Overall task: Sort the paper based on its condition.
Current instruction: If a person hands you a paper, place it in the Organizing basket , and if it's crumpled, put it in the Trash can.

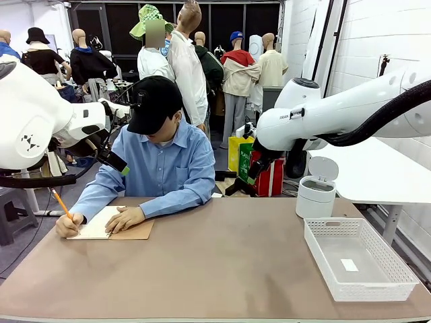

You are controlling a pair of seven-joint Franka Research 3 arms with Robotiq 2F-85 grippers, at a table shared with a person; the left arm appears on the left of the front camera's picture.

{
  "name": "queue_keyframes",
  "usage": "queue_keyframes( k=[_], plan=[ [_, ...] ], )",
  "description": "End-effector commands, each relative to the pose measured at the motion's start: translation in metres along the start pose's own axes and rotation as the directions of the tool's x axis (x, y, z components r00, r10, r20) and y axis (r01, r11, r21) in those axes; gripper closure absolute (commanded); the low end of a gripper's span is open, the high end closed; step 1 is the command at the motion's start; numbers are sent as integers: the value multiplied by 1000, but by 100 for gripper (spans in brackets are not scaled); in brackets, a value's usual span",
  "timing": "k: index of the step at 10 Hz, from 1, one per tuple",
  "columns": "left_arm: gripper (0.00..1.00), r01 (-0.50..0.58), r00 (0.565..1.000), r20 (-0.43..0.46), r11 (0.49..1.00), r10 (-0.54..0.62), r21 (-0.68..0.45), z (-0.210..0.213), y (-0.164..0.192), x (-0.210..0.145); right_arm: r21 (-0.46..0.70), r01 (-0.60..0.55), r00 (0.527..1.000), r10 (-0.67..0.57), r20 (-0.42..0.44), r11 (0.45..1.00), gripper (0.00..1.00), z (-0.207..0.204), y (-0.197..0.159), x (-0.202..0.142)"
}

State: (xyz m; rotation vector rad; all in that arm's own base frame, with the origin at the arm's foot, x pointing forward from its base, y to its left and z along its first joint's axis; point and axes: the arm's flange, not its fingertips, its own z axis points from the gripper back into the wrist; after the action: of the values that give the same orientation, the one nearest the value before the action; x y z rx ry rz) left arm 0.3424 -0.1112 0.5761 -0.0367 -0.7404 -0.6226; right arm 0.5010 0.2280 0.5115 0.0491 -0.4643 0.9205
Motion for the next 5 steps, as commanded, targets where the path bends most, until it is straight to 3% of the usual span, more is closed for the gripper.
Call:
queue_keyframes(
  k=[1,5],
  plan=[
    [0,-1,1000,2,1000,1,0,1,1,0,-14,14,1000,-14,-9,1000,0,-2,1,4],
    [0,-1,1000,2,1000,1,0,1,1,0,53,74,994,-78,77,996,0,17,22,-12]
  ],
)
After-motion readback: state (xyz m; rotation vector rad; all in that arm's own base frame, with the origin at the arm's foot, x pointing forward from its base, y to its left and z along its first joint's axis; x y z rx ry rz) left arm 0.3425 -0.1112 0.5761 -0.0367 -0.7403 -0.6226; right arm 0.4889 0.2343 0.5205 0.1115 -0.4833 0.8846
